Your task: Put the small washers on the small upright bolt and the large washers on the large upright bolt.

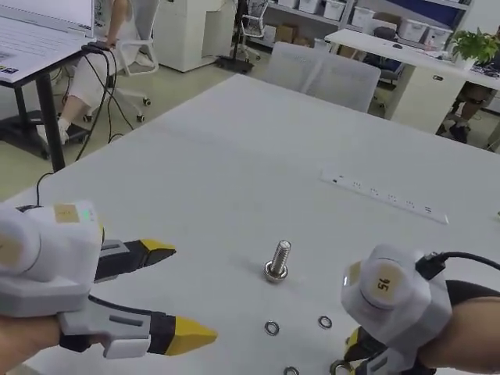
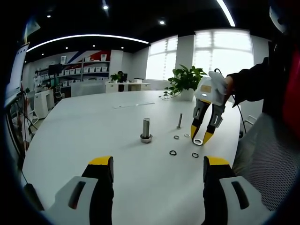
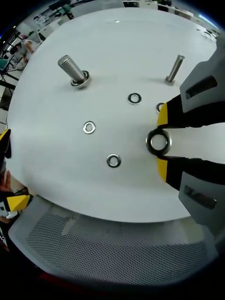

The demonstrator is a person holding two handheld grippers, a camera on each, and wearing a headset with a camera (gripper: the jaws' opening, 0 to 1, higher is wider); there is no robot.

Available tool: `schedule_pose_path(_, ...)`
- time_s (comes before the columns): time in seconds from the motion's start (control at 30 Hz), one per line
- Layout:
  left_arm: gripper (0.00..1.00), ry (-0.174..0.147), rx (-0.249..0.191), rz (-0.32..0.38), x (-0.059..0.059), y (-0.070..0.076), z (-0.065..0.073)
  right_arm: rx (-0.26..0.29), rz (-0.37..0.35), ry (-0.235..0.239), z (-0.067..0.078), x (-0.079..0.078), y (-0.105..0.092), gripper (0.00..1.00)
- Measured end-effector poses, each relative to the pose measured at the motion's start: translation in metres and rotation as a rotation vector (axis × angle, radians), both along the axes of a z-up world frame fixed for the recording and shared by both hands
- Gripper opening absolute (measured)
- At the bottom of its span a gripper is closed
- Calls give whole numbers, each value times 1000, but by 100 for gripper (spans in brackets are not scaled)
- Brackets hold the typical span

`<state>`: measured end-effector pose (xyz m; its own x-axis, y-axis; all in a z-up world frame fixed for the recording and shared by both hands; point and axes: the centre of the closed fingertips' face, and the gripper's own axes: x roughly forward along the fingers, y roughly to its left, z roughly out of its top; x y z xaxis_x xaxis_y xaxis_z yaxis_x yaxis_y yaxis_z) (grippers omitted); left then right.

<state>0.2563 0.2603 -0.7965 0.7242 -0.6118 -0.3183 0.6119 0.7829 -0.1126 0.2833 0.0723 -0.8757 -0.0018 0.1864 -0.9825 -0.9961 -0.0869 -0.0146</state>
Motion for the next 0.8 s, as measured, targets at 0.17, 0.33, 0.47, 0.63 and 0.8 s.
schedule_pose_path(0.17, 78, 2, 0, 0, 0, 1, -2, -7, 6, -2, 0, 0, 0, 24)
schedule_pose_path(0.33, 78, 4, 2, -2, 0, 0, -3, -5, 12, -5, 3, 1, 2, 24)
schedule_pose_path(0.47, 78, 3, 3, -4, 0, -1, -3, 2, 14, -13, 8, 4, 5, 24)
schedule_pose_path(0.63, 77, 5, 2, -6, 0, -1, -3, 22, 12, -16, 16, 4, 10, 24)
schedule_pose_path(0.8, 78, 1, 3, -7, 1, -1, -3, 32, 19, -32, 24, 8, 14, 24)
